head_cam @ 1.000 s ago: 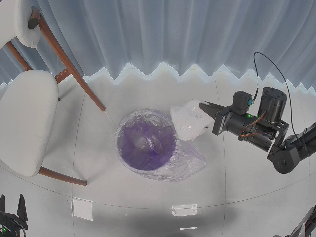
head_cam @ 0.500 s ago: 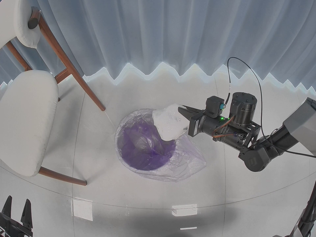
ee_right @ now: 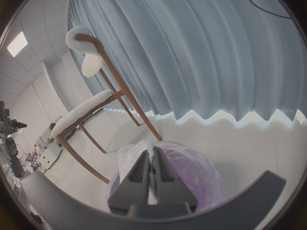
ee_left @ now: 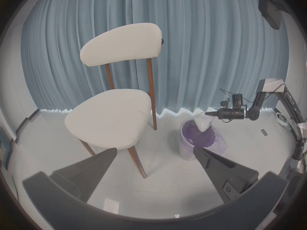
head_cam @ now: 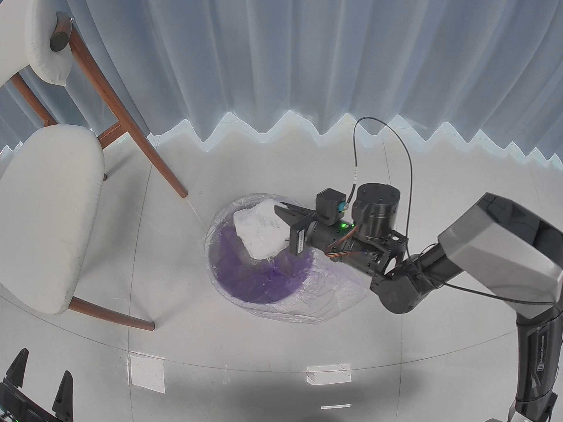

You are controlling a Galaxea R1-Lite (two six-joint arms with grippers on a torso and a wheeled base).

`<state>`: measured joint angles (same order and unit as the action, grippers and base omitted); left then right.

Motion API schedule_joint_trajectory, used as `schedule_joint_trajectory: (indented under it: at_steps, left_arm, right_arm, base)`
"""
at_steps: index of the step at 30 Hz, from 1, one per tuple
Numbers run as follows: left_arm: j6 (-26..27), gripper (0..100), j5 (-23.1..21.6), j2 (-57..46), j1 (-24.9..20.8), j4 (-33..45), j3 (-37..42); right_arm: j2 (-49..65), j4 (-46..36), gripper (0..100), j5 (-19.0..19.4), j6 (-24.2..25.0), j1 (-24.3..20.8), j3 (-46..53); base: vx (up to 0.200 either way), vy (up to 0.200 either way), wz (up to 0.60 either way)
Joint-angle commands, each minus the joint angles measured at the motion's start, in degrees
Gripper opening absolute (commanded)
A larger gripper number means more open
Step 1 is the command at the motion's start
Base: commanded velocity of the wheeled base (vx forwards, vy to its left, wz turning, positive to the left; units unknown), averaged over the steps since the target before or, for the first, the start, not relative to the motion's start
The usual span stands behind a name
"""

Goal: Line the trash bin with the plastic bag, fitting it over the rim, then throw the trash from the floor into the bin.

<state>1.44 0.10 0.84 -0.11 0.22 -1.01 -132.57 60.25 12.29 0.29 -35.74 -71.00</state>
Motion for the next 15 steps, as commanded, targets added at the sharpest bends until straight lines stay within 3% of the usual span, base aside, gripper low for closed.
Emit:
schedule_joint_trajectory:
  at_steps: [1, 15]
  left_arm:
    - [-1.5, 100, -0.4, -0.8, -0.1, -0.3, 0.7]
    - [-1.6, 100, -0.3, -0.8, -0.1, -0.4, 0.7]
  right_arm:
    - [-8.1, 0.1, 0, -0.2, -0.1, -2.2, -6.2]
    - [-13.6, 0.5, 0, -1.7, 0.1, -1.2, -10.8]
  base:
    - [0.000, 0.000, 0.00]
    - [0.000, 0.000, 0.00]
